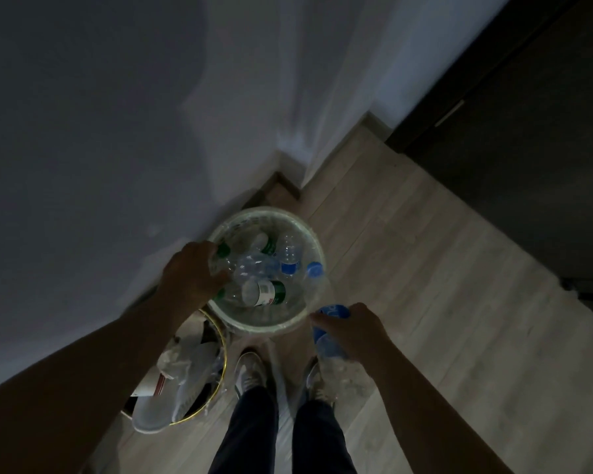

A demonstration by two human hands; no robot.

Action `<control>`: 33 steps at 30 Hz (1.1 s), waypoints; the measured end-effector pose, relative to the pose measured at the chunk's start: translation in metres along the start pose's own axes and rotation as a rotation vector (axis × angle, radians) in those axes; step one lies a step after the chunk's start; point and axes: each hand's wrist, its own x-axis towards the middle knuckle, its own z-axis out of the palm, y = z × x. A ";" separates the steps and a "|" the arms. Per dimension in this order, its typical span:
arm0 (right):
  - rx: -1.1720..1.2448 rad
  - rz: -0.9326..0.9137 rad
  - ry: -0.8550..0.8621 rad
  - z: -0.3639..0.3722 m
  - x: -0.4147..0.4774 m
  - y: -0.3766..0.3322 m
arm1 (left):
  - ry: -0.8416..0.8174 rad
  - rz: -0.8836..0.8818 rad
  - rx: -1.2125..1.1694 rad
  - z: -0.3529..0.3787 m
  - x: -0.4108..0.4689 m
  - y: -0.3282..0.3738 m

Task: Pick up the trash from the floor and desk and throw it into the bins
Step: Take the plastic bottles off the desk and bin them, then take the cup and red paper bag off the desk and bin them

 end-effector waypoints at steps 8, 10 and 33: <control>0.133 0.154 -0.191 0.040 0.032 -0.050 | -0.008 0.026 -0.062 -0.004 -0.020 -0.029; 0.185 0.130 -0.151 0.045 0.032 -0.060 | -0.012 0.030 -0.073 -0.007 -0.024 -0.035; -1.253 -0.878 0.038 -0.060 -0.187 -0.103 | 0.161 -0.012 0.017 -0.205 -0.183 0.035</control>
